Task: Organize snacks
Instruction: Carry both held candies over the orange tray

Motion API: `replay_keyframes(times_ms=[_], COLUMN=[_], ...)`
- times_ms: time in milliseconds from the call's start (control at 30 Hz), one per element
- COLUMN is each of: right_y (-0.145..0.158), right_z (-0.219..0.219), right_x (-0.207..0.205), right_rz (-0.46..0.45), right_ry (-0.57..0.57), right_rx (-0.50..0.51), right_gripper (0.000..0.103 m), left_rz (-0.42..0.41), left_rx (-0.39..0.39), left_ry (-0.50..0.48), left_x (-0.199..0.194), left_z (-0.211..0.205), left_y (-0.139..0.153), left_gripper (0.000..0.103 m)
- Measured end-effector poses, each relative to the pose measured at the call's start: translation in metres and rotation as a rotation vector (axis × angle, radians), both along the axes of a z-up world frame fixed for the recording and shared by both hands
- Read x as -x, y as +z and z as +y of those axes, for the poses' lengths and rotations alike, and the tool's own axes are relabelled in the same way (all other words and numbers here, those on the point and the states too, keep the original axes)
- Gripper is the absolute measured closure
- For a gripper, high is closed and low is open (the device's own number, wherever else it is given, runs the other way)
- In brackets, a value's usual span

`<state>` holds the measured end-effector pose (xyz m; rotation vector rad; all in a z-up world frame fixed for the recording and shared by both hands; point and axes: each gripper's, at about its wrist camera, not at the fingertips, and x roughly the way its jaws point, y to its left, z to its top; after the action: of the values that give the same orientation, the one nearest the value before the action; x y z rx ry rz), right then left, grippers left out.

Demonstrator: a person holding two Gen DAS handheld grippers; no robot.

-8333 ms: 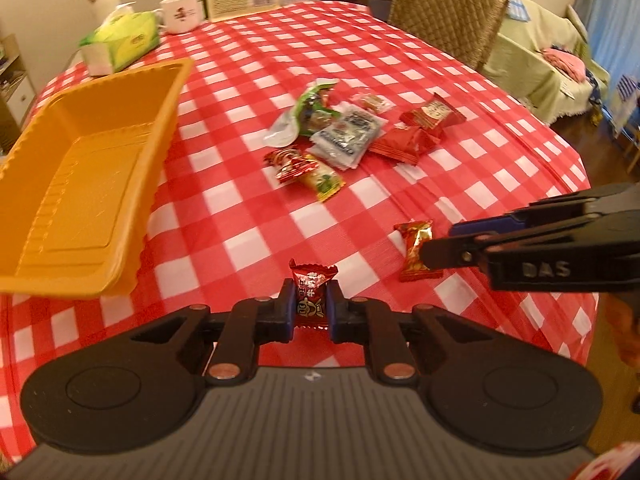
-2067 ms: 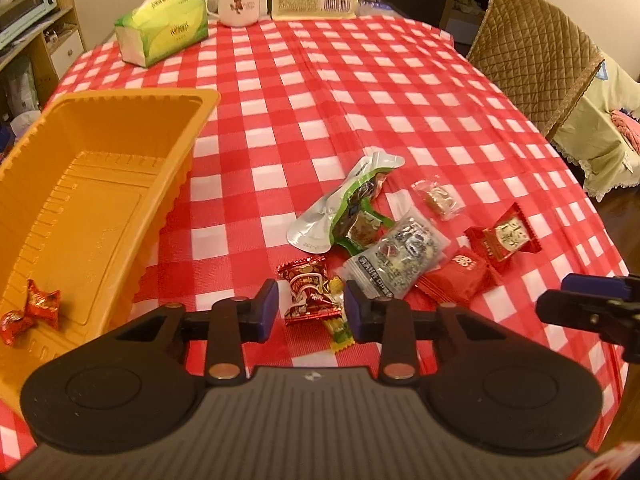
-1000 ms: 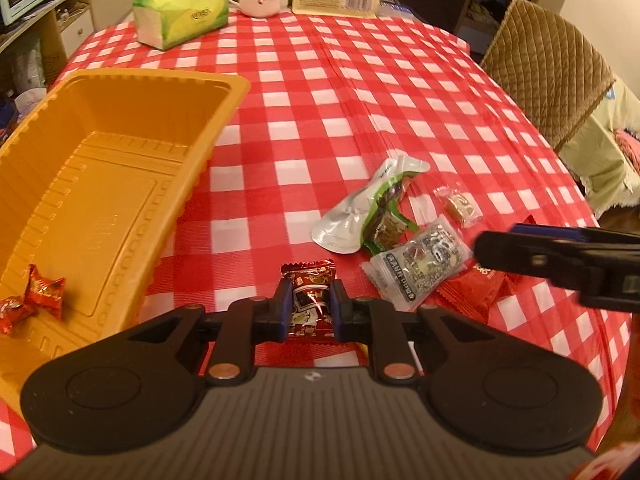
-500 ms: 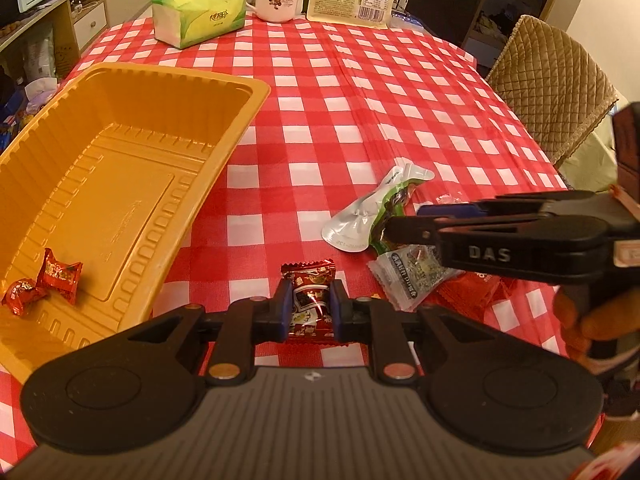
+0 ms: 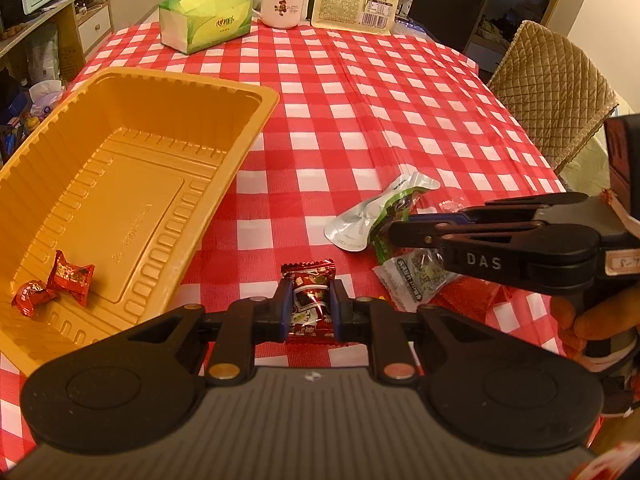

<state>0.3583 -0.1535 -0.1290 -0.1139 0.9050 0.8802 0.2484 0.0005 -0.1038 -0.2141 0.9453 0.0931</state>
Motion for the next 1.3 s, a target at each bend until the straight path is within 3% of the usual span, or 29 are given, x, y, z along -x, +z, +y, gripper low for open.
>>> replay_keyframes(times_ms=[567,900,1300], right_y=[0.062,0.091,0.091], right_z=[-0.006,0.042,0.120], right_x=[0.037,0.075,0.106], right_rz=[-0.044,-0.046,-0.028], right_ry=[-0.045,-0.025,-0.054], right_rx=[-0.115,-0.193,-0.199], right_gripper=[0.089,0.089,0.089], left_rz=[-0.091,-0.141,-0.139], left_rx=[0.002,-0.022,-0.053], left_ry=[0.001,0.014,0.015], left_x=[0.022,0.049,0.064], left_z=[0.017,0.069,0.156], left_y=[0.036,0.064,0.070], left_gripper=[0.086,0.086,0.086])
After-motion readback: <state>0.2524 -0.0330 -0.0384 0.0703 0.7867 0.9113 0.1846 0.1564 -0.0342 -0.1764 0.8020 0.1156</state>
